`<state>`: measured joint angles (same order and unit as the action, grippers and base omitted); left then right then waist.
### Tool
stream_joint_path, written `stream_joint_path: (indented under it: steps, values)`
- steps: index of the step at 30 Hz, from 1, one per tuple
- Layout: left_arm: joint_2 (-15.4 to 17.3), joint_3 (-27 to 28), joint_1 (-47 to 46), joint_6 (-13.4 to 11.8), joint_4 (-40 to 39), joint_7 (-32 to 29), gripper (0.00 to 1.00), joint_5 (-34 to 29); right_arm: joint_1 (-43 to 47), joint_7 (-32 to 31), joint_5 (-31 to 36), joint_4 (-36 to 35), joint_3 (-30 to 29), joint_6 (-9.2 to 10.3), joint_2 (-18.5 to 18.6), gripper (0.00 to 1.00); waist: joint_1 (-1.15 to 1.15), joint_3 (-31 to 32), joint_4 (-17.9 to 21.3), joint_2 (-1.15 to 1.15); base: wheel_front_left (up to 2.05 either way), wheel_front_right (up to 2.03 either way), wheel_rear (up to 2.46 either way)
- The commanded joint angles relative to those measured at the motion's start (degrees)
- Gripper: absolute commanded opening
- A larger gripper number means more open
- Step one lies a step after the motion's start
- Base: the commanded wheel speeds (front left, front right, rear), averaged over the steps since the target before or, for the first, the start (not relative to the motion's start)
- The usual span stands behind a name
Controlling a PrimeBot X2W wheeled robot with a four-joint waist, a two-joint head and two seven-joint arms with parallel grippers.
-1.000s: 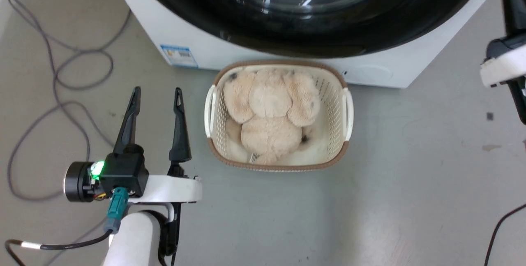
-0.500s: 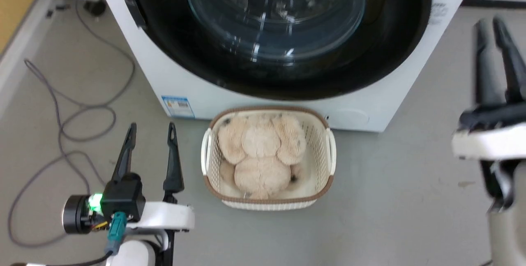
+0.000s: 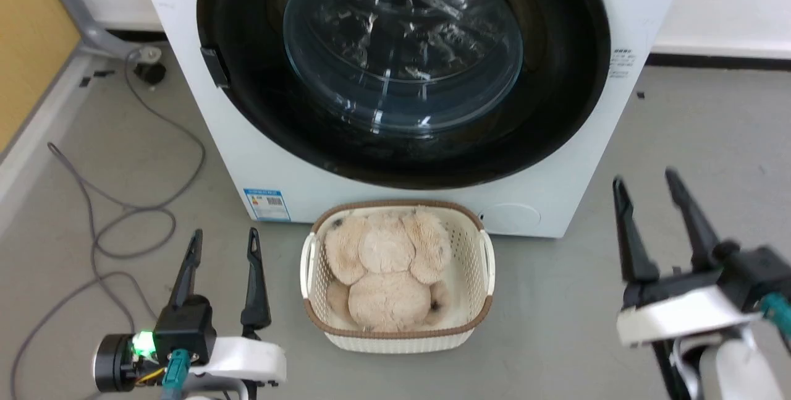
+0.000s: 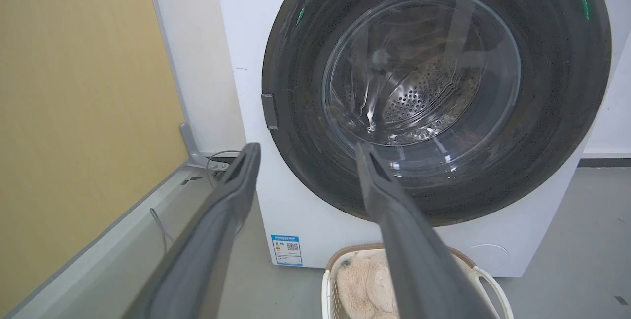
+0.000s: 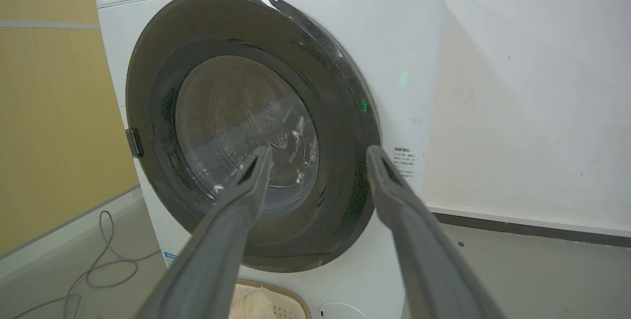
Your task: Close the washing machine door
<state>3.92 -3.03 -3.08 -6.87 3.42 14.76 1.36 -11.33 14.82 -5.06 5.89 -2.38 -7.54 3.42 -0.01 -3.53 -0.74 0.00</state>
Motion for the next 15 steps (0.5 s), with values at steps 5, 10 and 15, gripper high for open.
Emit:
stream_joint_path:
  steps: [5, 10, 15]
  values:
    - [-0.08, 0.07, 2.16, 0.58, 0.68, 0.24, 1.00, 0.41, 5.90, 0.18, -2.43, 0.47, 2.47, 0.05, -0.51, 1.00, 0.01, 2.20, -0.14, 0.00, 0.00, 0.00, 0.00]
    - [-0.20, 0.20, 2.99, 0.70, 1.10, 0.24, 1.00, 0.55, 9.53, 0.18, -4.68, -0.28, 3.21, 0.05, -0.53, 1.00, 0.01, 3.12, -0.46, 0.00, 0.00, 0.00, 0.00]
    - [-0.36, 0.26, 3.52, 1.03, 1.42, 0.24, 1.00, 0.89, 11.01, 0.18, -5.24, -1.27, 2.58, 0.05, -0.53, 1.00, 0.01, 3.60, -0.59, 0.00, 0.00, 0.00, 0.00]
